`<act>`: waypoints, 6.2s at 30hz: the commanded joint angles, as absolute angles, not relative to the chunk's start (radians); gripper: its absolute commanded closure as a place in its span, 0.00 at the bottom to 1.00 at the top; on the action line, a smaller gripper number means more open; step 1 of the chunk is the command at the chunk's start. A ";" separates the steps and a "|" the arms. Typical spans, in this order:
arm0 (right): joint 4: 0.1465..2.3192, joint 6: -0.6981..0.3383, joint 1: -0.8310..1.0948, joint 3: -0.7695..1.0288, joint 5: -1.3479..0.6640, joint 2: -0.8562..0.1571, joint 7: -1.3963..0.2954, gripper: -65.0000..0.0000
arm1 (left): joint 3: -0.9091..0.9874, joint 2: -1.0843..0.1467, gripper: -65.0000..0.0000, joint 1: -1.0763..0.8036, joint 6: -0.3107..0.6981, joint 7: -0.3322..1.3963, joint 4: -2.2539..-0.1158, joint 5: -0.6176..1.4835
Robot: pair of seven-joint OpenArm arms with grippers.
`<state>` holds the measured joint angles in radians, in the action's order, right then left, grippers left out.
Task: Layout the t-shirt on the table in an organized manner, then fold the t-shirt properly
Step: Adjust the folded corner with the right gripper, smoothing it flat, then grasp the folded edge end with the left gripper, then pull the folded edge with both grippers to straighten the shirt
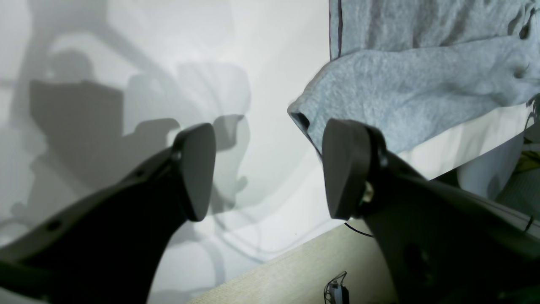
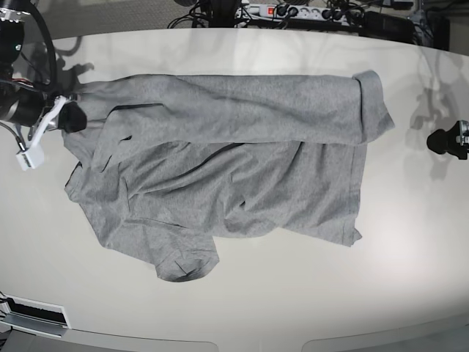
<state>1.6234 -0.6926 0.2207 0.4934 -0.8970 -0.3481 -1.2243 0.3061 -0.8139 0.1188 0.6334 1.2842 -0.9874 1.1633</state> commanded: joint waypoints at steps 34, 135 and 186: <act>1.547 -0.606 0.285 0.568 -0.702 -0.360 -0.966 0.37 | 0.315 -0.850 0.38 0.133 0.641 1.292 -1.001 1.181; 1.379 -0.698 0.266 0.450 -0.717 -0.237 -0.902 1.00 | 0.268 -0.400 0.75 -0.013 0.698 1.214 -1.000 1.101; 2.145 -0.698 0.670 0.452 -0.864 -0.369 -1.217 0.41 | 0.270 -0.846 0.34 -0.318 0.677 1.396 -1.478 1.484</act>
<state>2.1288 -0.6933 0.6674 0.4427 -0.8474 -0.3546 -1.2282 0.2581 -0.8158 -0.3264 0.6739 1.3968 -1.4654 1.4666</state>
